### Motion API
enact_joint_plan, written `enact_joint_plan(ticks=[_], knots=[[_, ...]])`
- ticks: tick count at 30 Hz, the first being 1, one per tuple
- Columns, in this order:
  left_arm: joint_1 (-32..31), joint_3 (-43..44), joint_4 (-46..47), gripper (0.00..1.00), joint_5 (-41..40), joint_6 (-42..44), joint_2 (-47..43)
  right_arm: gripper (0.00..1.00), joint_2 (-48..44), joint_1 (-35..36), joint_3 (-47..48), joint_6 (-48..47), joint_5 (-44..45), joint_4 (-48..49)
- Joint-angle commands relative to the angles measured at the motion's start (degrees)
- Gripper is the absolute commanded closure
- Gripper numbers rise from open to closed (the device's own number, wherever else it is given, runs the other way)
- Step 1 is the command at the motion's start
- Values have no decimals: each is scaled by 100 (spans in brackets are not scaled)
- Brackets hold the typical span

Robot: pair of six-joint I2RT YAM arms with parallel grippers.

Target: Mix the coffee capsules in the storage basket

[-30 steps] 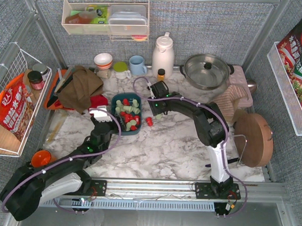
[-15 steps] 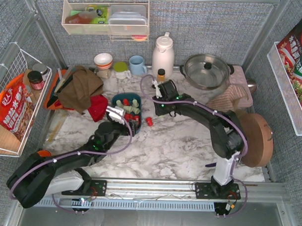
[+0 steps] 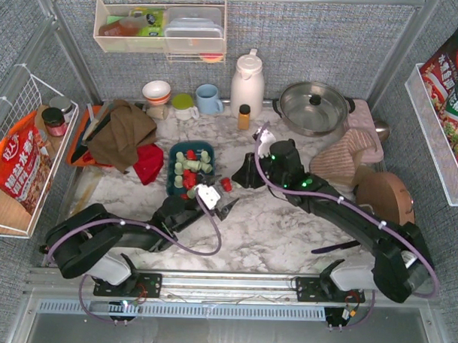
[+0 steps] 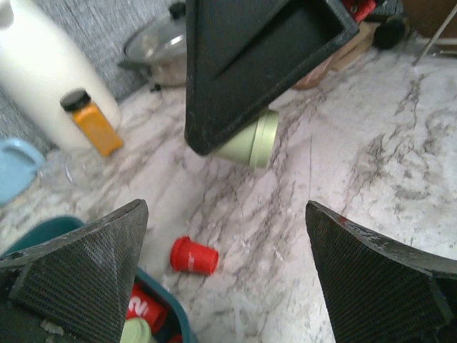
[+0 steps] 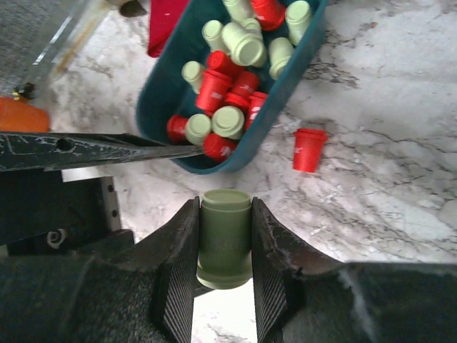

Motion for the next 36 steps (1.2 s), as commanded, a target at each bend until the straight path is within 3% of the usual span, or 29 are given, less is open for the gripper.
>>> enact_joint_plan(ticks=[1,7,15,19,25,29,36], knots=[[-130,-25,1544,1,240,461,253,81,-366,74,-247,397,-236,547],[-285,43,1759,2,243,647,360,81,-666,173,-531,582,-369,808],[-448,70,1834,31,122,816,407,80,-700,216,-578,681,-471,839],[-466,79,1846,41,88,827,403,79,-682,217,-555,683,-513,770],[-478,21,1810,60,-279,823,391,64,-673,212,-473,653,-475,573],[-483,-142,1749,63,-590,696,289,50,-704,211,-295,518,-221,228],[-475,-549,1503,68,-1593,226,-88,43,-749,190,-30,63,448,-184]])
